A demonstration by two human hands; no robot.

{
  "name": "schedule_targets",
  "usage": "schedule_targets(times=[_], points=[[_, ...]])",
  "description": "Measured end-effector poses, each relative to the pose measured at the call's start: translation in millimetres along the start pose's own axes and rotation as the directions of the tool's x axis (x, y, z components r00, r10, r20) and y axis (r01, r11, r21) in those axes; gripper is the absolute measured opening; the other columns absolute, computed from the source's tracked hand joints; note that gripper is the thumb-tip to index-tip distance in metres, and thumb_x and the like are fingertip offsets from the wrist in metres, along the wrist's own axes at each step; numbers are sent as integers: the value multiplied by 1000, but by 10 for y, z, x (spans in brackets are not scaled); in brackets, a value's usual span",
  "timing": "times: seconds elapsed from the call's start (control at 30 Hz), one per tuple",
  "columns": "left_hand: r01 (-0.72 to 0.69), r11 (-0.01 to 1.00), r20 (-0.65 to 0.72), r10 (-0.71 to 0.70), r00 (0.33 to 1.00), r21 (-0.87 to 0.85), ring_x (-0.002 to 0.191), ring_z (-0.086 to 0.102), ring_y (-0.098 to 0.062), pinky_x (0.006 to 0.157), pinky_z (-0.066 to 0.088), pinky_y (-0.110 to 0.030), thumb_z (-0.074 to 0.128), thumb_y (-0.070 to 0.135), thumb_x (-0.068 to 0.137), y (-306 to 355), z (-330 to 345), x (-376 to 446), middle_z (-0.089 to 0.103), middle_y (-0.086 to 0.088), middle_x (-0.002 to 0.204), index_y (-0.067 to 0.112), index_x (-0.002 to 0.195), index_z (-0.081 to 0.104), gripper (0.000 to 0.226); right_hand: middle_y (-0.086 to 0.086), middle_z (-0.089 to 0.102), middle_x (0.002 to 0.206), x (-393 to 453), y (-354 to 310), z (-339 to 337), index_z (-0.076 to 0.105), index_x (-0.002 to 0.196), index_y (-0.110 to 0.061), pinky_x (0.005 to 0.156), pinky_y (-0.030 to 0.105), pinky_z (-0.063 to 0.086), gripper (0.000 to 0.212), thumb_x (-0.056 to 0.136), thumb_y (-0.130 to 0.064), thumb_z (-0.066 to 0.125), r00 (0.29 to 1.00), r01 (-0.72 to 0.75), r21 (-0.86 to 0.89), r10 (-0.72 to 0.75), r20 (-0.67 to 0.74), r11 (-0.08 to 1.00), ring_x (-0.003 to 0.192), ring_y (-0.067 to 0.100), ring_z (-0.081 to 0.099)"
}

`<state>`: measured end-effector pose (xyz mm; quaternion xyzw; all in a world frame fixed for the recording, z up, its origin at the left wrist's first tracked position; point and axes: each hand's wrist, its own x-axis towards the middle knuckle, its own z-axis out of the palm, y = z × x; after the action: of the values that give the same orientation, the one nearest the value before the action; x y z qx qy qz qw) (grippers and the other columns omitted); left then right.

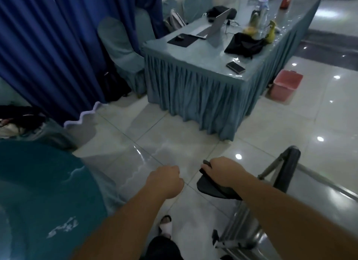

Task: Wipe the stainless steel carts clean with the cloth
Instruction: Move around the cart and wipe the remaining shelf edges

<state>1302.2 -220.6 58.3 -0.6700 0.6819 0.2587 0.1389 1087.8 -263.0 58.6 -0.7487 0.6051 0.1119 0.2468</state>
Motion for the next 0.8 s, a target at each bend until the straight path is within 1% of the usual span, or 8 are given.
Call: schedule_targets(times=[0.1,0.2,0.27,0.4,0.5,0.63,0.73,0.8], points=[[-72,997,-15,72,997,13,124,57,-29,102,47,-40,44,41,106,-29,-294,600,59,-6,143,19,143,55,45,6,63,88,492,86,-141,61,88,-16,87,43,53,55,107,-57,29,999,-48,-35,48,0,998,86,27,60],[-155,987,-7,155,988,45,123,57,-29,100,47,-41,43,39,106,-58,-643,1190,58,-7,141,19,141,56,43,10,63,97,998,167,-332,63,107,-13,83,39,49,53,109,-54,29,995,-97,-45,97,-5,994,93,30,61],[-196,977,16,195,981,82,122,57,-30,98,47,-41,43,38,106,-87,-896,1500,58,-8,138,17,138,57,41,11,63,97,1266,198,-473,60,101,-15,82,37,46,50,109,-54,30,987,-161,-30,160,-25,986,94,30,61],[-270,956,65,264,962,115,115,59,-29,94,46,-40,44,37,103,-128,-1370,2064,62,-7,131,18,129,59,35,4,58,85,1605,239,-656,55,83,-19,79,38,46,50,106,-59,35,942,-320,151,332,-56,935,86,27,58],[-319,935,73,311,947,155,121,59,-29,98,44,-38,44,36,104,-25,-1603,2455,62,-6,138,19,137,57,40,0,52,77,1702,323,-716,49,76,-22,78,39,50,49,105,-60,35,921,-372,177,387,-56,911,83,26,60],[-391,907,117,376,919,159,127,56,-28,102,45,-39,42,36,106,348,-1694,2808,57,-6,145,19,142,54,42,-1,55,80,1742,560,-764,52,81,-23,73,37,47,49,104,-62,32,891,-438,142,450,-65,888,80,25,60],[-448,872,174,419,891,198,131,53,-29,108,43,-43,42,34,105,710,-1718,2989,54,-7,148,19,143,53,42,-3,59,79,1758,908,-764,55,79,-23,66,37,46,53,103,-63,30,851,-513,138,523,-50,847,71,19,57],[-494,840,193,458,868,226,131,53,-30,110,44,-43,42,33,106,937,-1759,3139,55,-8,147,17,141,54,41,1,64,87,1817,1190,-750,63,91,-21,67,38,48,49,106,-57,33,857,-506,100,513,-55,856,77,21,60]])
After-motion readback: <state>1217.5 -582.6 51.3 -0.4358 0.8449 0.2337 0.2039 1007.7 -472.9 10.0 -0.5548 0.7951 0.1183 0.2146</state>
